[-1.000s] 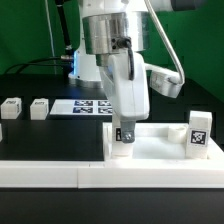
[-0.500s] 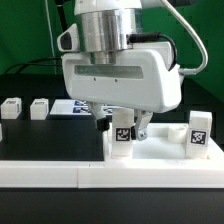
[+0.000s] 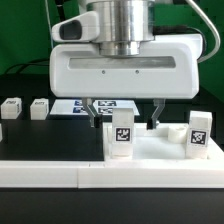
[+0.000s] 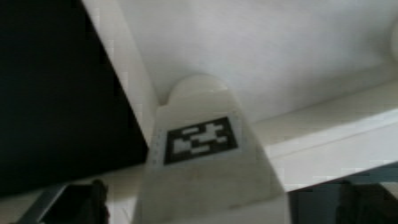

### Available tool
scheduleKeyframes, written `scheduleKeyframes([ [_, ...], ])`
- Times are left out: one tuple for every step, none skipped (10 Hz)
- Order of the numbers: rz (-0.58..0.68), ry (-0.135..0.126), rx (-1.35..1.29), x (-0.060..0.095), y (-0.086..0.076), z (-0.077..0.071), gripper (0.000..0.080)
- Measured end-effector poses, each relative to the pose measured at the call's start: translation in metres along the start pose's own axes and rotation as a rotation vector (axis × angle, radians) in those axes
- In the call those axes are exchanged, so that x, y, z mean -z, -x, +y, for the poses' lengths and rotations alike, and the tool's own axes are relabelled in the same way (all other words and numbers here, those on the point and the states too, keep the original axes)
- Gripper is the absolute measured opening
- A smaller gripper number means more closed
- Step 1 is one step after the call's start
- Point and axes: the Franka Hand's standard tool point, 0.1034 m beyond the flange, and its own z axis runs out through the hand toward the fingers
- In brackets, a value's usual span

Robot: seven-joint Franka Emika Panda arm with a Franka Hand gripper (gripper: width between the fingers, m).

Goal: Assemble square table

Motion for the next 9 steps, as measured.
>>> scheduleKeyframes([
  [0.0,-0.001,0.056,-0.0002,0.0002,-0.0006,0.0649],
  [-0.001,-0.001,0.027,-0.0007,0.0005,-0.0004,0.0649],
  [-0.001,0.0,0.013,-0.0008,0.0005,-0.0001,0.0533],
  [-0.001,-0.001,-0.009,-0.0009,0.0005,-0.0002,0.0398],
  [-0.001,-0.001,-0.096,-0.0009,0.0006,-0.0001,0.0288],
  [-0.001,-0.001,-0.141,-0.001,0.0006,0.0,0.0288],
  [-0.001,-0.001,-0.225,-0.0009,0.0005,0.0005,0.0288],
  [0.0,0.0,-0.329,-0.0008,0.0004,0.0012,0.0289],
  [0.015,0.025,-0.517,-0.0008,0.0007,0.0005,0.0288],
])
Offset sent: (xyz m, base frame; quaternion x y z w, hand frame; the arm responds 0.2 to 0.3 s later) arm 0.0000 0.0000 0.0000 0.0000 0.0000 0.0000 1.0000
